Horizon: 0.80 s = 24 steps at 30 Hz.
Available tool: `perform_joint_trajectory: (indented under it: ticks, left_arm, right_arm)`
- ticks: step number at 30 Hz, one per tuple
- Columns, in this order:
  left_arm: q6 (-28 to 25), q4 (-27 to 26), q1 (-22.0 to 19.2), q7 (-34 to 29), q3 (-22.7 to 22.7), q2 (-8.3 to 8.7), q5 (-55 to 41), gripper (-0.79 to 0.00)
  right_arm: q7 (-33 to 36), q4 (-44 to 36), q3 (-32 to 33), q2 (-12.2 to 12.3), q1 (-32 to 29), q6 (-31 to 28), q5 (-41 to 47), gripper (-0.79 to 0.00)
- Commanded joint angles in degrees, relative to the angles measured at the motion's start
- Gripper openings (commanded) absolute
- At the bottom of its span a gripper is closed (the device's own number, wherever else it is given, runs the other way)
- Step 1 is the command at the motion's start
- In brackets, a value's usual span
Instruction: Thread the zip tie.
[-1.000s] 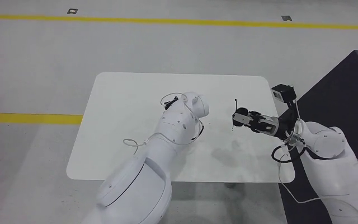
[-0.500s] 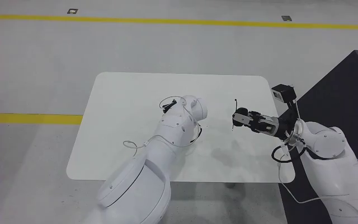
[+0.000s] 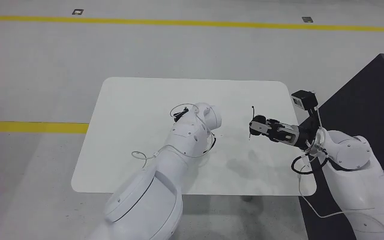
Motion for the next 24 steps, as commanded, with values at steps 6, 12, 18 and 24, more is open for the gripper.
perform_joint_trajectory:
  ticks: [6,12,18,24]
  left_arm:
    - [0.7,0.0,0.3,0.7,-0.2,0.16,-0.2,-0.785]
    - [1.1,0.0,0.1,1.1,-0.3,0.14,-0.2,-0.785]
    - [1.2,0.0,-1.3,1.2,-0.2,-0.26,-0.3,-0.785]
    - [2.2,-0.2,-4.2,2.2,-2.1,-0.77,-0.2,-0.785]
  right_arm:
    - [0.0,0.0,0.0,0.0,0.0,0.0,0.0,-0.785]
    - [0.0,0.0,0.0,0.0,0.0,0.0,0.0,-0.785]
    - [0.0,0.0,0.0,0.0,0.0,0.0,0.0,-0.785]
    - [0.0,0.0,0.0,0.0,0.0,0.0,0.0,-0.785]
